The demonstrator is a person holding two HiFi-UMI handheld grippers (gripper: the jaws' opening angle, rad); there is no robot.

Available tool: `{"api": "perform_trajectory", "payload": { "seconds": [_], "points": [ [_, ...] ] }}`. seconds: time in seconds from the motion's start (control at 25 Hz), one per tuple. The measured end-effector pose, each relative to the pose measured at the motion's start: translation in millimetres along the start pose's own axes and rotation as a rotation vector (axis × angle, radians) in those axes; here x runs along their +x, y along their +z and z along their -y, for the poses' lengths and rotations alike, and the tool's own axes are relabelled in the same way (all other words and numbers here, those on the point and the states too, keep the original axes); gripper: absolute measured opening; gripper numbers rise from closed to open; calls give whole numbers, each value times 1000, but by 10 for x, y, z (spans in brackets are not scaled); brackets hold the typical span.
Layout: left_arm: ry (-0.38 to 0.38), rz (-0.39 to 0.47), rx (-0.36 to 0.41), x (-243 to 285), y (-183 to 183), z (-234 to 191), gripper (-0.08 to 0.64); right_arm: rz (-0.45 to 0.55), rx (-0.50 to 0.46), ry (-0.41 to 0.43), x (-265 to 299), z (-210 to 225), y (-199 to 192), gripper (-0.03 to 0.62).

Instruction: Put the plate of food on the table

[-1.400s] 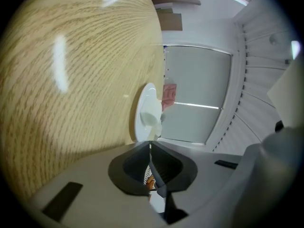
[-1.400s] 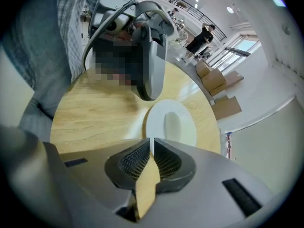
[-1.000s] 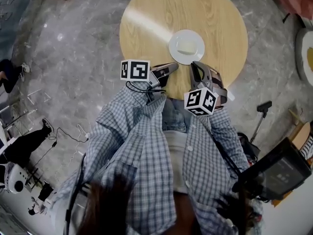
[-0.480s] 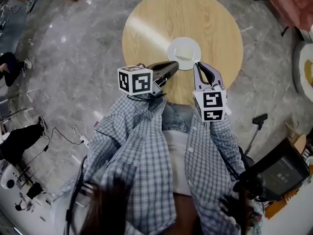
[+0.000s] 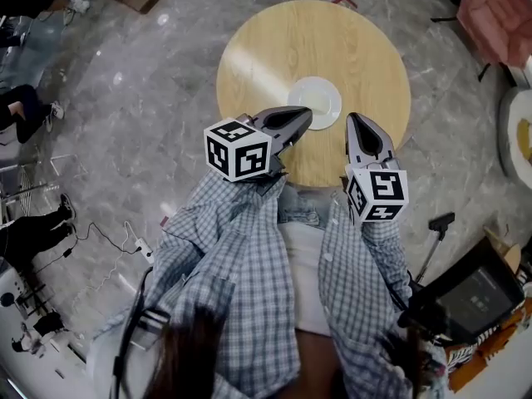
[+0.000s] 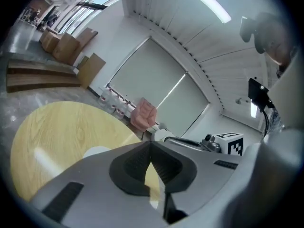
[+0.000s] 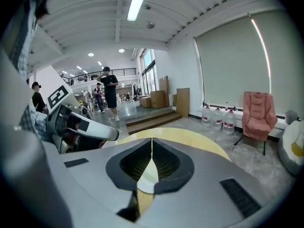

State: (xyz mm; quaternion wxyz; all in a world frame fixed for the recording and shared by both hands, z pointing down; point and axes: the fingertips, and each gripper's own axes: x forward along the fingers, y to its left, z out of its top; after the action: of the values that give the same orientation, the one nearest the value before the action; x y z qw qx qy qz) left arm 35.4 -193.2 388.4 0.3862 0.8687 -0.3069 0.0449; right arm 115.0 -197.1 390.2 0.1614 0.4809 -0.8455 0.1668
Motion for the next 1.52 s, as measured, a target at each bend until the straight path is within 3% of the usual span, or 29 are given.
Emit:
{"api": "perform_trajectory", "payload": {
  "seconds": [0.4, 1.52],
  "points": [
    [7, 38, 126, -181, 149, 222, 8, 90, 56, 22, -120, -111, 263, 9],
    [-23, -13, 134, -25, 35, 415, 8, 91, 78, 56, -196, -108, 213, 8]
  ]
}}
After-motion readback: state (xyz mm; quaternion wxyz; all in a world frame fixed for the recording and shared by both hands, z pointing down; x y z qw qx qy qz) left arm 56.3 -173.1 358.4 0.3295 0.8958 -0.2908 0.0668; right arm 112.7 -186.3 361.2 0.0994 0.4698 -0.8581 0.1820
